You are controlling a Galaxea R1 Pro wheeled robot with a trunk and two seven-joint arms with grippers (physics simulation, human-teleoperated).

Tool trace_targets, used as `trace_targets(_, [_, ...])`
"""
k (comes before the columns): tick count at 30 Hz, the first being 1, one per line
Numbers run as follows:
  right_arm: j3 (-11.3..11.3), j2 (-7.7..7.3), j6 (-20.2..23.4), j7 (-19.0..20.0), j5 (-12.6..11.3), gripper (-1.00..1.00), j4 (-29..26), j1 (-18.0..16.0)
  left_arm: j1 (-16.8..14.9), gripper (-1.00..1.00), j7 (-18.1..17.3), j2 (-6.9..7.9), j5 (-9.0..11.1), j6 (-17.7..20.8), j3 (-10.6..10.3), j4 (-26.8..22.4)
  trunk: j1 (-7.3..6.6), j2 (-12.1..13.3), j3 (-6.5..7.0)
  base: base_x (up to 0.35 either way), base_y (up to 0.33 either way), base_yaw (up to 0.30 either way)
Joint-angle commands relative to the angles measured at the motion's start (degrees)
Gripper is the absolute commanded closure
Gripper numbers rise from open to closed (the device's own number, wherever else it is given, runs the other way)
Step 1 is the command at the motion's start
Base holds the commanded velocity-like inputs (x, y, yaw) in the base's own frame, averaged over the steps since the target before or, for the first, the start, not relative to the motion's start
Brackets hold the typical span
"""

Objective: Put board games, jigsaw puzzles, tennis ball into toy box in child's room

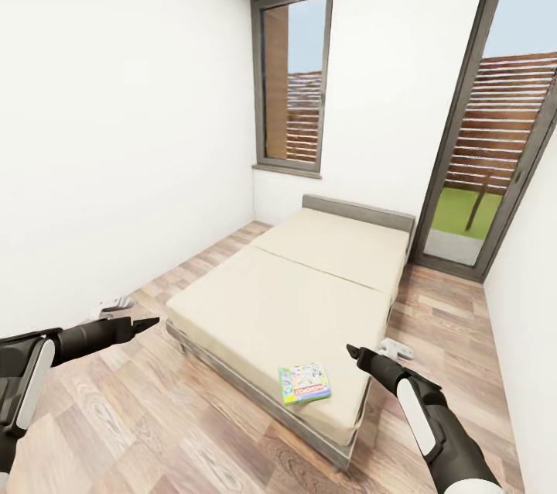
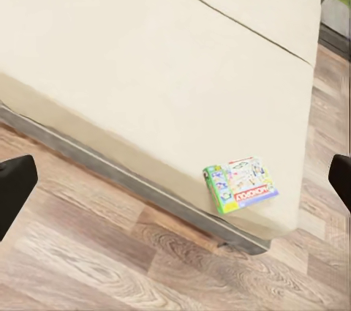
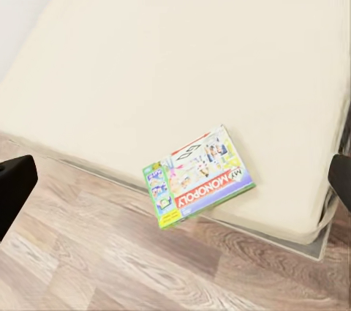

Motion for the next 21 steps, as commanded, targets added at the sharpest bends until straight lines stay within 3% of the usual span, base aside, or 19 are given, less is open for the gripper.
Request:
trace_targets(1, [-0.2, 0.03, 0.3, 0.2, -0.2, -1.0, 0.0, -0.1, 0.0, -1.0, 0.2, 0.02, 0.5, 0.5, 0.1, 0.0, 0.04, -0.1, -0.07, 0.0, 0.0, -0.215])
trace_targets(21, [-0.2, 0.05, 0.3, 0.2, -0.2, -1.0, 0.0, -0.1, 0.0, -1.0, 0.2, -0.01, 0.6, 0.5, 0.1, 0.0, 0.04, -0.1, 1.2, 0.0, 0.0, -0.215])
